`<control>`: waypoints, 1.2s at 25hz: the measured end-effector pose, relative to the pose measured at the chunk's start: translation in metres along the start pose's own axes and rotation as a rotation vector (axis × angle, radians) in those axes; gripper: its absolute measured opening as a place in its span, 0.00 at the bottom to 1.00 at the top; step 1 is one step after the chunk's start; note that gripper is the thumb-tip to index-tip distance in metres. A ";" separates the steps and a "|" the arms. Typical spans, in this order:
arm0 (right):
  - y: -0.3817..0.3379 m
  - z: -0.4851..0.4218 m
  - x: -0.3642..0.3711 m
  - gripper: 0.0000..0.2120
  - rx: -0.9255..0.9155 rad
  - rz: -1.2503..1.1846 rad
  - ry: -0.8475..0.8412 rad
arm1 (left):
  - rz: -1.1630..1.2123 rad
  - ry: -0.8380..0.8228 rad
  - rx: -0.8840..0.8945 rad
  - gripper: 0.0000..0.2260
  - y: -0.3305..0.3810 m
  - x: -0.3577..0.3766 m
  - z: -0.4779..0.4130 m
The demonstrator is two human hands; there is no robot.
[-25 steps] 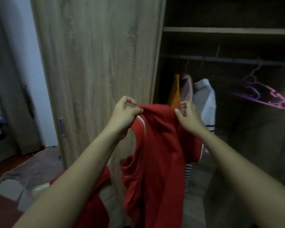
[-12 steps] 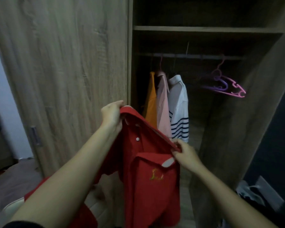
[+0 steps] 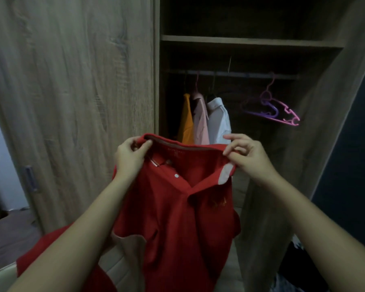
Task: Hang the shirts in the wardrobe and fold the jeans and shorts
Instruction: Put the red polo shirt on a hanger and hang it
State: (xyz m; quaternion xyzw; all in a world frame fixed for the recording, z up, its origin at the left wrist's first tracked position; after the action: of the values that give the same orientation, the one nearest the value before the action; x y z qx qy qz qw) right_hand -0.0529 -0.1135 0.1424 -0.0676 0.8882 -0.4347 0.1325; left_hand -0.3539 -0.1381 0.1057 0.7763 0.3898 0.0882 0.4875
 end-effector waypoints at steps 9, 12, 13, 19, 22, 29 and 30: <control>0.078 0.050 -0.022 0.22 0.185 0.926 -0.174 | -0.248 -0.438 0.133 0.14 -0.001 0.033 0.012; 0.079 0.049 -0.047 0.16 0.342 0.690 0.050 | -0.169 -0.703 0.181 0.06 0.004 0.052 0.034; 0.077 0.047 -0.054 0.15 0.382 0.656 0.093 | -0.086 -0.722 0.177 0.07 0.007 0.057 0.037; 0.059 0.047 -0.062 0.11 0.414 0.842 0.087 | -0.291 -0.513 0.216 0.06 0.018 0.095 0.044; 0.058 0.049 -0.085 0.12 0.447 0.895 0.089 | -0.354 -0.688 0.292 0.15 0.014 0.117 0.045; 0.070 0.013 -0.135 0.19 0.439 0.586 0.219 | -0.428 -0.420 0.386 0.06 0.055 0.145 0.008; 0.071 0.005 -0.143 0.19 0.428 0.580 0.210 | -0.435 -0.394 0.376 0.04 0.062 0.151 0.004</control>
State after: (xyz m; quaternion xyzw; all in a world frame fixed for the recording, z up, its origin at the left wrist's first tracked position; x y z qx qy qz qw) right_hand 0.0849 -0.0402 0.1089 0.2611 0.7682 -0.5594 0.1694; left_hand -0.2168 -0.0499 0.1180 0.7535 0.4539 -0.2424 0.4092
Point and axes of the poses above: each hand's wrist, its own z-axis away from the middle knuckle, its own x-axis out of the palm, y = z × x, the point moved 6 cm from there along -z, towards the middle knuckle, and after that the axes turned 12 degrees about -z, right-handed, at the moved point
